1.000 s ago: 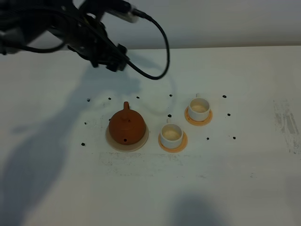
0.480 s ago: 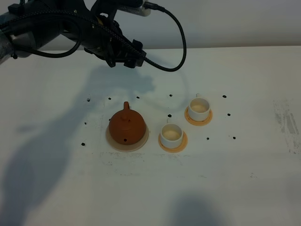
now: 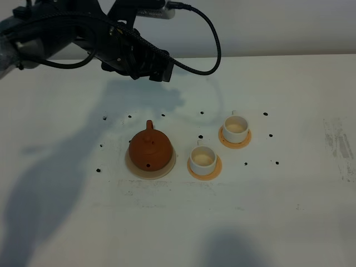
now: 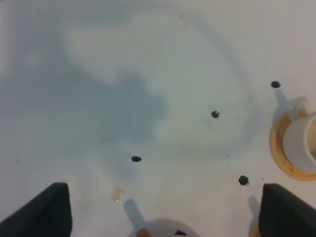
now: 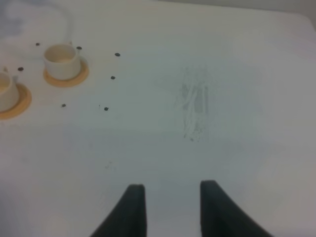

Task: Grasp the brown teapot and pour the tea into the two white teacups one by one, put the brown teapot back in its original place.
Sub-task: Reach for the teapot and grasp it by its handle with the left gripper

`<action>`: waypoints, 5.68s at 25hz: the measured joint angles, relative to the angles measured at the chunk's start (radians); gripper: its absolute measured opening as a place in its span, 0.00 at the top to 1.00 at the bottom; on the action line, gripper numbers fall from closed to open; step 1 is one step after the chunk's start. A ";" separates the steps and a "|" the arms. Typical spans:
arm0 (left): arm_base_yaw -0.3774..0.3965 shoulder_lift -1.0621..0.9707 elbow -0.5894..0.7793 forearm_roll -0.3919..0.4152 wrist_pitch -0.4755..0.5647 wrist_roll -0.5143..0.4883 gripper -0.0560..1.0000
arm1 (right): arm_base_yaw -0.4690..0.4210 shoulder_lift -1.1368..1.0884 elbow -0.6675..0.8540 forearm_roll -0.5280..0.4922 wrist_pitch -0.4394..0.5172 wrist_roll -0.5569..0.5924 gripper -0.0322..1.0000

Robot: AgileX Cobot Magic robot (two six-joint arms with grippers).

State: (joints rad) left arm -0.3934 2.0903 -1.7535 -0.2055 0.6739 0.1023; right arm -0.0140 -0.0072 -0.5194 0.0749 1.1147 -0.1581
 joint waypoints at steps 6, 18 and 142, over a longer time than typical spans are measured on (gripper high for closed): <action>-0.003 0.113 -0.106 -0.001 0.068 -0.058 0.24 | 0.000 0.000 0.000 0.000 0.000 0.002 0.71; -0.016 0.189 -0.117 0.091 0.202 -0.110 0.24 | 0.000 0.000 0.000 0.000 0.000 0.002 0.71; 0.039 0.234 -0.119 0.258 0.443 0.007 0.33 | 0.000 0.000 0.000 0.000 0.000 0.004 0.71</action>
State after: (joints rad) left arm -0.3544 2.3247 -1.8729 0.0528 1.1172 0.1090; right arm -0.0140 -0.0072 -0.5194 0.0749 1.1147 -0.1546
